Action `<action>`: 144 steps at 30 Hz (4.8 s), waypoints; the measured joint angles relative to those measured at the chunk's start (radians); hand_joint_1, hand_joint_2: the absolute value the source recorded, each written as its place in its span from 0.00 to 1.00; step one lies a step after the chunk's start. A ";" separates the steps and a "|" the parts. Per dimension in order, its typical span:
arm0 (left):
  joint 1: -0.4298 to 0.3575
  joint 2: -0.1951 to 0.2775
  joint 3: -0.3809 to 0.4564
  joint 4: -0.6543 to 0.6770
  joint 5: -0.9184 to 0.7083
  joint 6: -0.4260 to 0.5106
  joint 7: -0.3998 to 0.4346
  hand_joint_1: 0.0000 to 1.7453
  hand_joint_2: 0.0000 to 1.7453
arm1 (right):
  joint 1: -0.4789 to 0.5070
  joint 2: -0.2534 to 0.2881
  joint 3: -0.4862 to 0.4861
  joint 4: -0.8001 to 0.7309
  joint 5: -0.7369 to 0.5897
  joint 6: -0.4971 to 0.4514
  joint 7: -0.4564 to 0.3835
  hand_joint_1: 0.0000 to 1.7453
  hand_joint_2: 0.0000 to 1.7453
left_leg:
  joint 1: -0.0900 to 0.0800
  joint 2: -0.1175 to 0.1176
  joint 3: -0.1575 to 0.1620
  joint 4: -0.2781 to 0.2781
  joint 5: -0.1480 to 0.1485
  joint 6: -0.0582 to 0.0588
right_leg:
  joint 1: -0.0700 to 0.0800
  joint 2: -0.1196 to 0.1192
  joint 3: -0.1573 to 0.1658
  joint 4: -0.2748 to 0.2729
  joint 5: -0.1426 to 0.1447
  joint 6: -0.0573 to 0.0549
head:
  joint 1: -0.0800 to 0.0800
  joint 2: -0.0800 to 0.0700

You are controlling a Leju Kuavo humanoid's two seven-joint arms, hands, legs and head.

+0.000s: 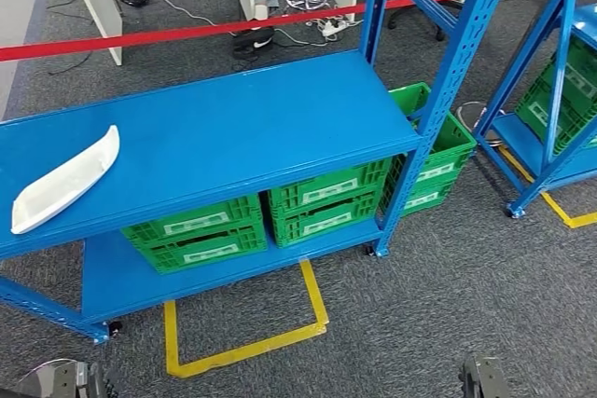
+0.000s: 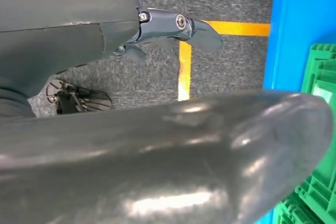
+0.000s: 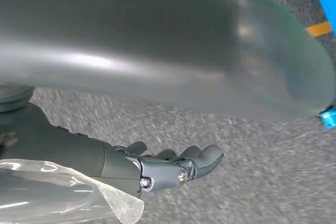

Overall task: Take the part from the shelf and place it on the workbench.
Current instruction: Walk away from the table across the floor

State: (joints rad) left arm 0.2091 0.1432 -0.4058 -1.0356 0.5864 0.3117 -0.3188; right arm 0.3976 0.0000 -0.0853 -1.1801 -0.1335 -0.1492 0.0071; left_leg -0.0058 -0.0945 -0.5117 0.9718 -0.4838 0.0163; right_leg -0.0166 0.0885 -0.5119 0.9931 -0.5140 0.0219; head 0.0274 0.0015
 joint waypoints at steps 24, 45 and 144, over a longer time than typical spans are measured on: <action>-0.001 0.001 0.000 0.005 -0.003 -0.003 -0.009 0.00 0.00 | 0.000 -0.010 0.016 -0.005 -0.026 -0.015 -0.001 0.00 0.00 | 0.003 0.078 -0.023 -0.001 0.018 0.014 | 0.003 -0.093 -0.106 0.259 -0.156 0.018 | -0.008 0.000; -0.001 0.000 0.006 0.014 -0.009 -0.007 -0.014 0.00 0.00 | 0.004 -0.028 0.060 -0.008 -0.086 -0.056 -0.014 0.00 0.00 | 0.004 0.087 -0.075 0.072 0.029 -0.016 | 0.001 -0.099 0.028 -0.002 -0.040 -0.017 | -0.019 0.000; -0.005 -0.007 0.018 0.031 -0.019 -0.016 -0.016 0.00 0.00 | -0.012 -0.100 0.187 -0.001 -0.208 -0.129 -0.051 0.00 0.00 | 0.015 0.102 -0.024 0.022 -0.005 0.017 | 0.002 -0.080 -0.085 0.130 -0.065 0.018 | -0.006 0.000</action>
State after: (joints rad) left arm 0.2040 0.1358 -0.3882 -1.0047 0.5673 0.2953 -0.3353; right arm 0.3859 -0.0998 0.1022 -1.1814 -0.3410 -0.2785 -0.0438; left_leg 0.0088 0.0077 -0.5355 0.9935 -0.4888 0.0332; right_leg -0.0142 0.0084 -0.5970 1.1229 -0.5793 0.0400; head 0.0218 0.0010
